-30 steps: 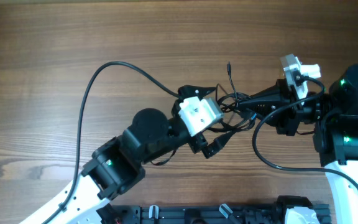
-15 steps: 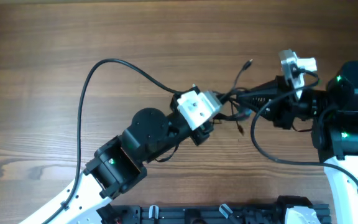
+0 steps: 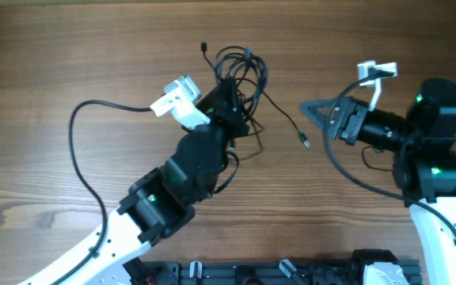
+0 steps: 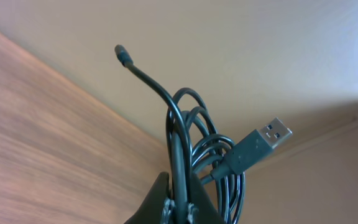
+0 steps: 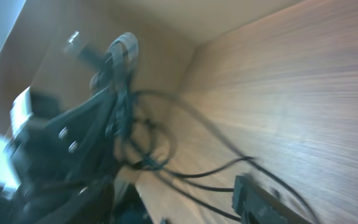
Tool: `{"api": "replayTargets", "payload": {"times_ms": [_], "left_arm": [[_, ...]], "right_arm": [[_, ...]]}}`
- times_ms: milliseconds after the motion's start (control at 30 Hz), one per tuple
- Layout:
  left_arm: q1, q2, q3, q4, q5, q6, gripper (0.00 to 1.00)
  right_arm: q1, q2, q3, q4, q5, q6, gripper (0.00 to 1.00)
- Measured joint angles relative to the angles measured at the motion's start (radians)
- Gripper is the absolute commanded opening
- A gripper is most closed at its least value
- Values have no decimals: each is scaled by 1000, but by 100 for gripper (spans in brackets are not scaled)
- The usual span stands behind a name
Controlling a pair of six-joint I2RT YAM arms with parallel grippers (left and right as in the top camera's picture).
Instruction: Untangle cables
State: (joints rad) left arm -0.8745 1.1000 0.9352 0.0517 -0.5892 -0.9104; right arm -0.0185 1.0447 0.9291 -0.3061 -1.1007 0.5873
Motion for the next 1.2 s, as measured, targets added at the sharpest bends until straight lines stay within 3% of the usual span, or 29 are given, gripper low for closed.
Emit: {"api": "replayTargets", "payload": {"times_ms": [267,300,333,400,433,633,700,733,833,967,1033,1100,1200], "left_arm": [[-19,62,0,143,180,-102,4],[-31,61,0,148,189,-103,4],[-49,61,0,149,192,-105,4],[-74,61,0,158,192,-106,4],[-85,61,0,155,186,-106,4],[-88,61,-1,167,97,-91,5],[-68,45,-5,179,72,-52,23],[-57,34,-7,180,60,-46,41],[29,-42,-7,212,-23,13,65],[81,-132,-5,218,-71,208,100],[84,-154,-5,188,-33,405,100],[86,-201,5,9,103,704,100],[86,-224,5,-122,245,974,100]], "right_arm": [[219,0,0,82,74,-45,59],[223,0,0,91,82,-39,53],[225,0,0,97,92,-40,35],[225,1,-1,97,100,-32,8],[225,1,-1,98,98,-31,4],[229,1,-1,67,100,-37,5],[231,1,-1,63,101,-44,4],[232,1,1,51,101,-47,4],[232,5,0,31,108,-47,4],[232,5,0,30,111,-47,4],[232,5,-2,54,108,-48,4],[231,5,-5,110,73,-56,4],[231,5,-6,156,-20,-66,4]]}}
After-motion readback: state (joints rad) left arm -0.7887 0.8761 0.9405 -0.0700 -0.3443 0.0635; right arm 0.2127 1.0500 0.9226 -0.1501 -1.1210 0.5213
